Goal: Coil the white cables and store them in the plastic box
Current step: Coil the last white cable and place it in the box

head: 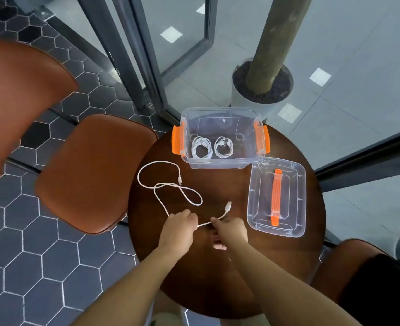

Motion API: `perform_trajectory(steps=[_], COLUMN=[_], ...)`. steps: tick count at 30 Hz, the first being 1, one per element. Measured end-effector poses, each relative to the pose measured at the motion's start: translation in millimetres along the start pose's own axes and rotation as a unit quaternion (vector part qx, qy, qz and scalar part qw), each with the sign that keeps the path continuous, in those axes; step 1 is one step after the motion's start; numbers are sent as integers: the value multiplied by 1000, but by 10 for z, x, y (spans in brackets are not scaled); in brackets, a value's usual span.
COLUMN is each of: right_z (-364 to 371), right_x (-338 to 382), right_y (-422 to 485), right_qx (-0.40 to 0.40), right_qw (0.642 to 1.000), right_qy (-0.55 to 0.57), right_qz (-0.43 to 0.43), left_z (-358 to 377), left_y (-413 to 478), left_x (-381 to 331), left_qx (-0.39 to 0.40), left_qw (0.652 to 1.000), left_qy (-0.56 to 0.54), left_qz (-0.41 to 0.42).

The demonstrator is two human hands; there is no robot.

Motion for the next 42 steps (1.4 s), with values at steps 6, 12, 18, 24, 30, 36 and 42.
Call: perform_trajectory(steps=[6, 12, 18, 24, 30, 36, 42], right_z=[-74, -391, -624, -805, -777, -696, -547], right_x=[269, 655, 759, 874, 973, 911, 846], right_y=[-329, -801, -1183, -1607, -1832, -1730, -1537], right_qx=[32, 66, 91, 138, 189, 207, 234], right_qw=[991, 961, 889, 865, 832, 823, 862], right_qy=[57, 30, -114, -35, -81, -191, -209], right_qz=[-113, -268, -433, -481, -516, -494, -399], left_z=[-88, -752, -1490, -1939, -2315, -2571, -2575], left_y=[-127, -82, -170, -449, -697, -751, -871], left_x=[-25, -274, -732, -883, -817, -548, -251], left_qx=[-48, -62, -43, -107, -149, -165, -50], left_qw=[978, 791, 719, 592, 519, 499, 582], left_qy=[-198, -580, -686, -792, -838, -850, -809], left_qz=[-50, -187, -102, -106, -82, -39, -59])
Point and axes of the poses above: each hand's wrist, its own y-axis towards the middle knuckle, its own z-axis out of the palm, x = y × z, the point moved 1 cm from there along y, towards the middle knuckle
